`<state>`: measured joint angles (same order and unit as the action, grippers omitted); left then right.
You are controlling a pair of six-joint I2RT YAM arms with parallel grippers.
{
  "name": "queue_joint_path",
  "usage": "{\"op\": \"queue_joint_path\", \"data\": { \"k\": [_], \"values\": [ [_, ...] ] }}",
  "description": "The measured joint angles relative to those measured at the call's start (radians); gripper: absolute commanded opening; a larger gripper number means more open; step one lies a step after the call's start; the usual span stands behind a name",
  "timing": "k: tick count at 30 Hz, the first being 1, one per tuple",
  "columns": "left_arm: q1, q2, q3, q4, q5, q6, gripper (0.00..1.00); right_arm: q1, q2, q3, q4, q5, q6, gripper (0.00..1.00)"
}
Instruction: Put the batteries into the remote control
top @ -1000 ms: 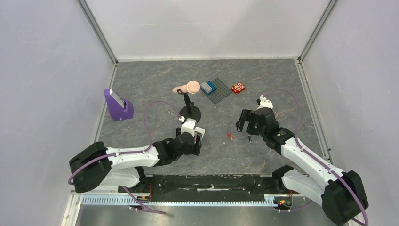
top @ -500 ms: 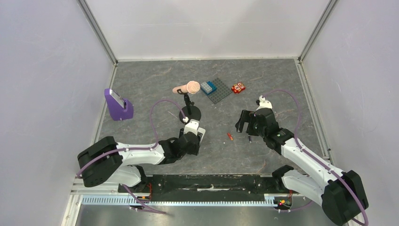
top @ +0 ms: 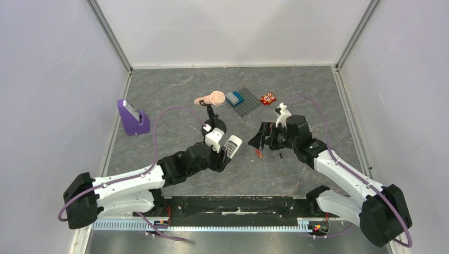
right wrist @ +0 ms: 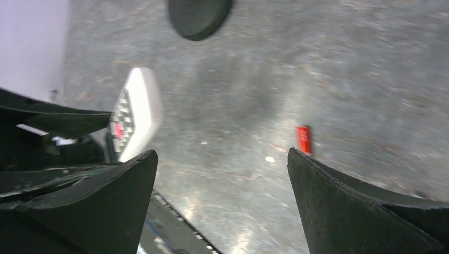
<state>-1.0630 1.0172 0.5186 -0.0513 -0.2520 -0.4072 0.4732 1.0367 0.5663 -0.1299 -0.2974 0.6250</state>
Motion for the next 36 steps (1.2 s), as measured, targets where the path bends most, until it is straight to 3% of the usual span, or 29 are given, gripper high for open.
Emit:
{"op": "queue_joint_path", "data": {
  "k": [6, 18, 23, 27, 28, 29, 32, 34, 36],
  "values": [
    [0.000, -0.011, 0.083, -0.047, 0.054, 0.134, 0.02, 0.003, 0.018, 0.072, 0.082, -0.185, 0.074, 0.95],
    [0.000, 0.010, 0.126, -0.039, 0.121, 0.320, 0.02, 0.028, 0.117, 0.143, 0.068, -0.267, 0.143, 0.82],
    [0.000, -0.014, 0.122, 0.003, 0.159, 0.370, 0.02, 0.042, 0.124, 0.143, 0.077, -0.301, 0.175, 0.65],
    [0.000, -0.064, 0.093, 0.060, 0.185, 0.409, 0.02, 0.049, 0.137, 0.143, 0.110, -0.338, 0.216, 0.38],
    [0.000, -0.077, 0.082, 0.068, 0.186, 0.410, 0.08, 0.049, 0.138, 0.142, 0.123, -0.348, 0.229, 0.29],
    [0.000, -0.089, 0.072, 0.076, 0.185, 0.411, 0.25, 0.051, 0.138, 0.140, 0.138, -0.359, 0.249, 0.20],
    [0.000, -0.106, 0.054, 0.077, 0.180, 0.411, 0.60, 0.053, 0.137, 0.137, 0.187, -0.391, 0.294, 0.09],
    [0.000, -0.112, 0.049, 0.081, 0.176, 0.410, 0.64, 0.058, 0.134, 0.134, 0.206, -0.394, 0.314, 0.01],
    [0.000, -0.124, 0.048, 0.083, 0.174, 0.417, 0.66, 0.058, 0.135, 0.132, 0.217, -0.398, 0.349, 0.00]
  ]
}}
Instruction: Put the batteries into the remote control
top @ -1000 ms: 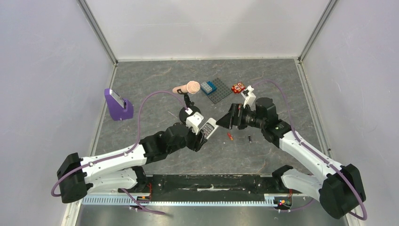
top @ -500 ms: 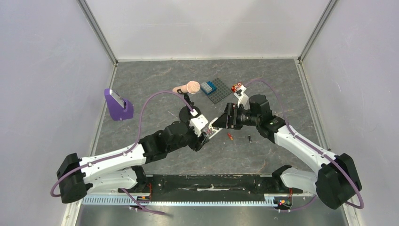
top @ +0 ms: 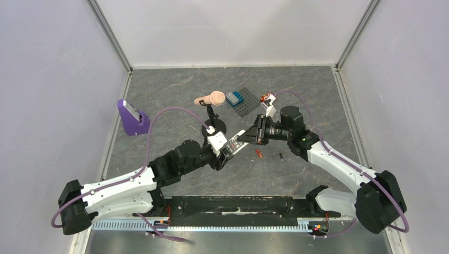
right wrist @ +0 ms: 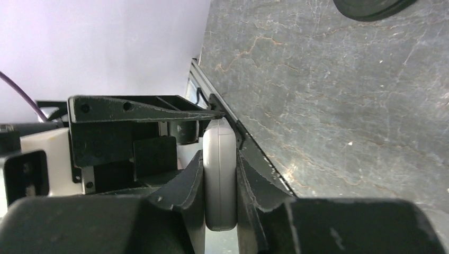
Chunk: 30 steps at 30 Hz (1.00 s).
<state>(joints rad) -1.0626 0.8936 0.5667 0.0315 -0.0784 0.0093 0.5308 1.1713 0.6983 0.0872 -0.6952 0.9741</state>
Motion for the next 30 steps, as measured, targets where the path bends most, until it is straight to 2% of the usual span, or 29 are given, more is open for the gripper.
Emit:
{"op": "queue_joint_path", "data": {
  "k": [5, 9, 17, 30],
  "values": [
    [0.000, -0.020, -0.008, 0.031, 0.005, 0.119, 0.69, 0.000, 0.008, -0.013, 0.015, 0.013, 0.148, 0.00],
    [0.000, -0.057, -0.067, 0.110, 0.052, 0.279, 0.71, -0.001, 0.018, -0.049, 0.018, 0.024, 0.257, 0.00],
    [-0.002, -0.103, -0.135, 0.177, 0.135, 0.514, 0.71, 0.000, 0.019, -0.076, -0.019, 0.050, 0.419, 0.00],
    [-0.047, -0.010, -0.135, 0.186, 0.151, 0.650, 0.66, 0.000, 0.008, -0.091, -0.087, 0.076, 0.578, 0.00]
  ]
}}
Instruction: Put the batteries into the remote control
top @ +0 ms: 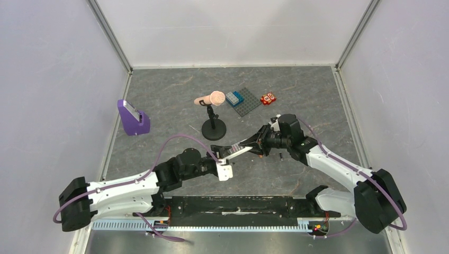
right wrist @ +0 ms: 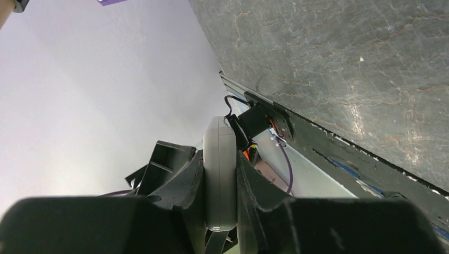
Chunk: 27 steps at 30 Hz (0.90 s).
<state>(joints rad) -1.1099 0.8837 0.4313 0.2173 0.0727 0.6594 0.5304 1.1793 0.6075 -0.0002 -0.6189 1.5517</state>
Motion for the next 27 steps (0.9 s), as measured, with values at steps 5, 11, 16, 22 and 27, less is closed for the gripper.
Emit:
{"op": "queue_joint_path", "data": {
  "k": [5, 11, 16, 22, 27],
  "values": [
    [-0.008, 0.034, 0.000, 0.002, -0.059, 0.015, 0.49, 0.000, -0.017, -0.034, 0.005, -0.001, 0.057, 0.00],
    [-0.013, 0.041, -0.020, 0.057, -0.136, 0.030, 0.15, -0.006, -0.020, -0.051, 0.051, 0.011, 0.132, 0.00],
    [-0.019, 0.057, -0.029, 0.093, -0.163, 0.067, 0.02, -0.010, -0.020, -0.061, 0.067, 0.016, 0.201, 0.57],
    [-0.016, 0.079, 0.029, 0.002, -0.256, -0.113, 0.02, -0.004, -0.023, -0.060, 0.135, -0.041, 0.104, 0.97],
    [-0.013, 0.056, 0.108, -0.075, -0.297, -0.407, 0.02, -0.043, -0.071, -0.082, 0.159, -0.068, -0.086, 0.97]
  ]
}}
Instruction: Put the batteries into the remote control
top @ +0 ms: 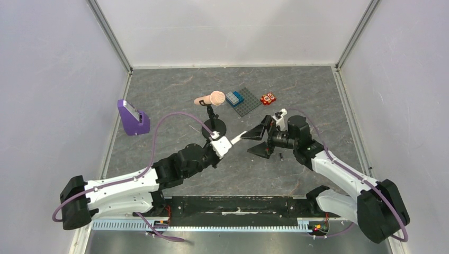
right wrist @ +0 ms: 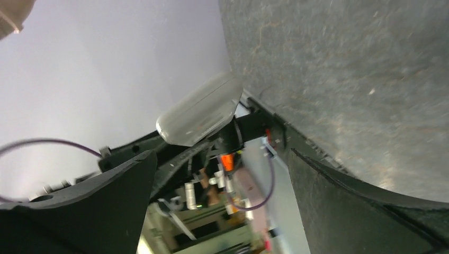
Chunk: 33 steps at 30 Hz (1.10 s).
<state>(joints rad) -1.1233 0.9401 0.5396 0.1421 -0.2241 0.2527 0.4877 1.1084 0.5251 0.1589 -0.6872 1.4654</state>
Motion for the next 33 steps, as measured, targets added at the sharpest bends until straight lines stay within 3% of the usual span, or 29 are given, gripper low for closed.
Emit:
{"op": "queue_joint_path", "data": {
  "k": [7, 13, 18, 25, 28, 33],
  "values": [
    [0.007, -0.053, 0.075, -0.224, -0.023, -0.394, 0.02, -0.091, -0.051, -0.006, -0.002, -0.021, -0.281, 0.97],
    [0.030, -0.108, 0.103, -0.352, 0.092, -0.604, 0.02, -0.093, -0.053, 0.073, -0.004, -0.103, -0.500, 0.97],
    [0.090, -0.144, 0.119, -0.388, 0.259, -0.703, 0.02, -0.090, -0.069, 0.127, 0.030, -0.194, -0.645, 0.97],
    [0.174, -0.119, 0.185, -0.401, 0.500, -0.716, 0.02, -0.059, -0.076, 0.121, 0.096, -0.319, -0.755, 0.96],
    [0.178, -0.116, 0.225, -0.404, 0.562, -0.713, 0.02, -0.020, -0.097, 0.083, 0.158, -0.352, -0.745, 0.89],
    [0.180, -0.102, 0.276, -0.404, 0.624, -0.708, 0.02, 0.013, -0.140, -0.006, 0.313, -0.386, -0.632, 0.56]
  ]
}}
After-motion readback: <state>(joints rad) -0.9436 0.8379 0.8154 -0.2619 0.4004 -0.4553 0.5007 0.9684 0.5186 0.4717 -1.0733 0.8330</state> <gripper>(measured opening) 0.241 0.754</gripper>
